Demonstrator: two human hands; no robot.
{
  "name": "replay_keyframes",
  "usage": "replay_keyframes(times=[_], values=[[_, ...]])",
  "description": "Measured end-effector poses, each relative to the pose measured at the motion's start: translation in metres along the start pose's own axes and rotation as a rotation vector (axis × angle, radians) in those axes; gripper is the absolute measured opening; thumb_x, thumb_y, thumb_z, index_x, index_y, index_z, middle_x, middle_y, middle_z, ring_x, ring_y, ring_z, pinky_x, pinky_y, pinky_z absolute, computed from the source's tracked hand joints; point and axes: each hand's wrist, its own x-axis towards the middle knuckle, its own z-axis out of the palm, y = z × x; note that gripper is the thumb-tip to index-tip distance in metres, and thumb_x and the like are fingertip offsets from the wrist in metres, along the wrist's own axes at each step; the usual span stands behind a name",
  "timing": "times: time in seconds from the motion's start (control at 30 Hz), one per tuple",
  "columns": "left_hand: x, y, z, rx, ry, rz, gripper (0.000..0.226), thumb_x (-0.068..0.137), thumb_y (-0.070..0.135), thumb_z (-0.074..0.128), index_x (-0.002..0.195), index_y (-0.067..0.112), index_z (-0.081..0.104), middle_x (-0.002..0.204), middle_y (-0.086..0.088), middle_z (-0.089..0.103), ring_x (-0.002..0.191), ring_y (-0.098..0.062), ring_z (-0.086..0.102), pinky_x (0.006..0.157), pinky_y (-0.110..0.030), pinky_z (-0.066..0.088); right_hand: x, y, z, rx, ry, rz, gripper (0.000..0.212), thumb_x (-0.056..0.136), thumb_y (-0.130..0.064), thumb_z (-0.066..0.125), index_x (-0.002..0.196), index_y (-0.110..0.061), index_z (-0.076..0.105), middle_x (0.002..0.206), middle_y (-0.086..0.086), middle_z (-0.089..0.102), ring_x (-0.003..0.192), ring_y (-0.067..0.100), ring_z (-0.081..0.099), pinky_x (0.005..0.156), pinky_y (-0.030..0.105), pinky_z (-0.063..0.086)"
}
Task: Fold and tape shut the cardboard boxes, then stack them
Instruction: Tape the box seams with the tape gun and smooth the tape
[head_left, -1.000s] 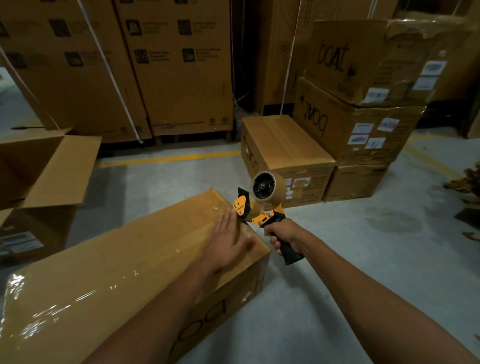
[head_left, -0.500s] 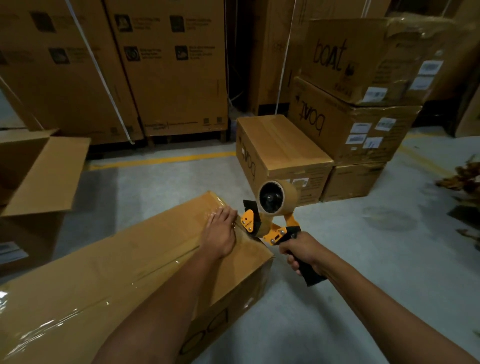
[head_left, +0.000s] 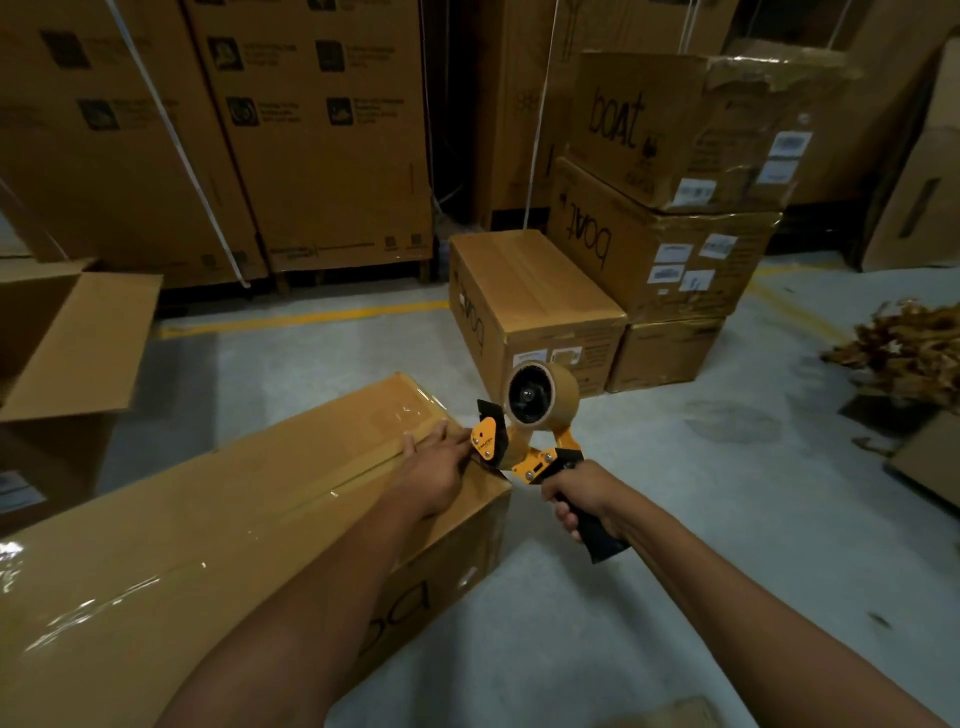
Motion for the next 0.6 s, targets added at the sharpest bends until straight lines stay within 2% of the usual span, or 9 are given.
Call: replay_keyframes(times=[0.17,0.27,0.33,0.37,0.43,0.5,0.6], values=[[-0.002,0.01,-0.004,0.048,-0.01,-0.027,0.058,0.099,0.011,0.037,0.154,0.029,0.032,0.165,0.007,0.019,0.154,-0.023,-0.001,0.116,-0.068,-0.006,-0.021,0.026,-0.014,0.012,-0.001,0.029,0.016,0.086,-0.006,0.058,0.074,-0.013,0.05,0.053,0.004,0.047,0.041,0.015,0.041,0.044,0.023,0.038],[-0.008,0.026,-0.001,0.061,-0.022,0.048,0.055,0.099,0.024,0.041,0.153,0.023,0.034,0.164,-0.001,0.023,0.154,-0.025,0.003,0.12,-0.061,0.007,-0.026,0.031,-0.011,0.03,0.021,0.013,0.019,0.085,-0.005,0.057,0.07,-0.014,0.048,0.052,0.005,0.045,0.041,0.016,0.04,0.046,0.024,0.037],[-0.02,0.037,0.003,-0.051,-0.044,0.058,0.053,0.097,0.024,0.044,0.15,0.02,0.038,0.161,-0.006,0.029,0.153,-0.027,0.012,0.119,-0.057,0.016,-0.028,0.031,-0.01,0.038,0.024,-0.002,0.019,0.085,-0.005,0.056,0.07,-0.013,0.047,0.052,0.006,0.045,0.041,0.017,0.039,0.046,0.025,0.036],[-0.026,0.04,0.006,-0.103,-0.036,0.056,0.052,0.097,0.022,0.044,0.149,0.02,0.041,0.161,-0.007,0.03,0.152,-0.027,0.015,0.119,-0.058,0.016,-0.029,0.03,-0.01,0.043,0.019,-0.003,0.019,0.085,-0.005,0.056,0.071,-0.013,0.047,0.053,0.006,0.045,0.041,0.017,0.039,0.046,0.025,0.036],[-0.039,0.04,0.013,-0.125,-0.03,0.073,0.06,0.097,0.029,0.047,0.154,0.022,0.031,0.165,-0.003,0.019,0.153,-0.022,0.009,0.122,-0.058,0.005,-0.03,0.03,-0.011,0.05,-0.001,0.007,0.017,0.086,-0.006,0.055,0.073,-0.013,0.048,0.053,0.005,0.045,0.042,0.016,0.039,0.046,0.025,0.037],[-0.047,0.036,0.018,-0.031,-0.036,0.115,0.076,0.095,0.043,0.053,0.159,0.024,0.016,0.166,0.001,0.01,0.154,-0.019,0.004,0.122,-0.052,0.001,-0.034,0.031,-0.014,0.05,-0.012,0.023,0.016,0.087,-0.007,0.055,0.074,-0.013,0.048,0.053,0.004,0.046,0.042,0.015,0.04,0.045,0.024,0.037],[-0.046,0.033,0.021,0.021,-0.01,0.11,0.079,0.093,0.032,0.058,0.159,0.026,0.014,0.166,0.006,0.011,0.154,-0.018,0.007,0.122,-0.045,0.006,-0.044,0.038,-0.023,0.005,-0.03,0.044,0.017,0.088,-0.007,0.055,0.074,-0.013,0.049,0.053,0.004,0.046,0.041,0.015,0.04,0.043,0.022,0.038]])
